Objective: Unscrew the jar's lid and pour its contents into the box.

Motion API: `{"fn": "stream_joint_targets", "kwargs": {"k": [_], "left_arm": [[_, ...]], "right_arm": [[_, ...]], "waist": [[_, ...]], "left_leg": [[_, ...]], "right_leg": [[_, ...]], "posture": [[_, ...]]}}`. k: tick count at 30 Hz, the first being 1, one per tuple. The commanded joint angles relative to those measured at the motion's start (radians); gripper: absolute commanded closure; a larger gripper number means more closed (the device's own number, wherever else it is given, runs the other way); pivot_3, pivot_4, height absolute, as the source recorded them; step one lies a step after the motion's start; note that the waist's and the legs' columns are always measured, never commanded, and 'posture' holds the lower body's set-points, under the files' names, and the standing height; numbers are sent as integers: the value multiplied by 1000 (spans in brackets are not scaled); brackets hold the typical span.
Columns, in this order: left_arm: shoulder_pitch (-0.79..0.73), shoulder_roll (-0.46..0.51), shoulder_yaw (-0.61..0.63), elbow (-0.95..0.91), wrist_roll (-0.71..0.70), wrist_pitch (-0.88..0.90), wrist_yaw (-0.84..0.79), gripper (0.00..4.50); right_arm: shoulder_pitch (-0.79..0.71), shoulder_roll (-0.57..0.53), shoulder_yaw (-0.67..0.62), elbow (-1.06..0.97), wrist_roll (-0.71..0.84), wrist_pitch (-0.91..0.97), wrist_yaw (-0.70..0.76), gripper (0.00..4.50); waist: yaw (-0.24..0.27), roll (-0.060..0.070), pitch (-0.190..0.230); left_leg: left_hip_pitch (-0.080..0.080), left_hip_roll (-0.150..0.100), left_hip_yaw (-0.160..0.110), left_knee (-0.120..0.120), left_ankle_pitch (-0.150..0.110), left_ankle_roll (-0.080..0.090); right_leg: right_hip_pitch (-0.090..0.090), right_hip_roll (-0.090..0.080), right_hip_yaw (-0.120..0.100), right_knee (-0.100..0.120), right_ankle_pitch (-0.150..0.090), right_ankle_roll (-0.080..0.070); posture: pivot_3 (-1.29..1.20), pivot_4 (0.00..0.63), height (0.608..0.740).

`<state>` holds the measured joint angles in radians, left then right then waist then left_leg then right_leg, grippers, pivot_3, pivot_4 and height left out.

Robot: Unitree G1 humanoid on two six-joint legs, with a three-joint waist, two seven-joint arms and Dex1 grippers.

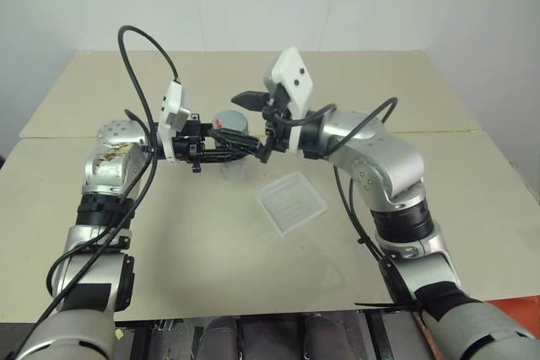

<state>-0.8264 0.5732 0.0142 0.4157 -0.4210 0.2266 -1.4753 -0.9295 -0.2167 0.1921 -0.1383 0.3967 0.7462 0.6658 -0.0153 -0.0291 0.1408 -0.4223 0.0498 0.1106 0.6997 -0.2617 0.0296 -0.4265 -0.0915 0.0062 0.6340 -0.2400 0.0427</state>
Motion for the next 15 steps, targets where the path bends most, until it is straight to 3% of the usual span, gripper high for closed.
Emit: {"fn": "stream_joint_targets", "kwargs": {"k": [1, 4, 10, 15], "left_arm": [[-6, 11, 12, -38, -18, 8, -5, 2478], [-4, 13, 14, -42, -19, 10, -5, 2478], [-3, 18, 16, -43, -19, 12, -5, 2478], [-6, 21, 16, -41, -19, 11, -6, 2478]], "right_arm": [[-33, 11, -13, -6, 2, -23, -2, 37], [-35, 15, -12, 1, 2, -24, 2, 204], [-38, 18, -11, 11, 2, -22, 12, 1745], [-41, 19, -13, 14, 4, -23, 16, 1745]], "waist": [[0, 0, 0], [-1, 0, 0], [-1, 0, 0], [-1, 0, 0]], "left_leg": [[0, 0, 0, 0, 0, 0], [0, 0, 0, 0, 0, 0], [0, 0, 0, 0, 0, 0], [0, 0, 0, 0, 0, 0]], "right_leg": [[0, 0, 0, 0, 0, 0], [0, 0, 0, 0, 0, 0], [0, 0, 0, 0, 0, 0], [0, 0, 0, 0, 0, 0]], "posture": [[0, 150, 740], [0, 150, 740], [0, 150, 740], [0, 150, 740]]}}
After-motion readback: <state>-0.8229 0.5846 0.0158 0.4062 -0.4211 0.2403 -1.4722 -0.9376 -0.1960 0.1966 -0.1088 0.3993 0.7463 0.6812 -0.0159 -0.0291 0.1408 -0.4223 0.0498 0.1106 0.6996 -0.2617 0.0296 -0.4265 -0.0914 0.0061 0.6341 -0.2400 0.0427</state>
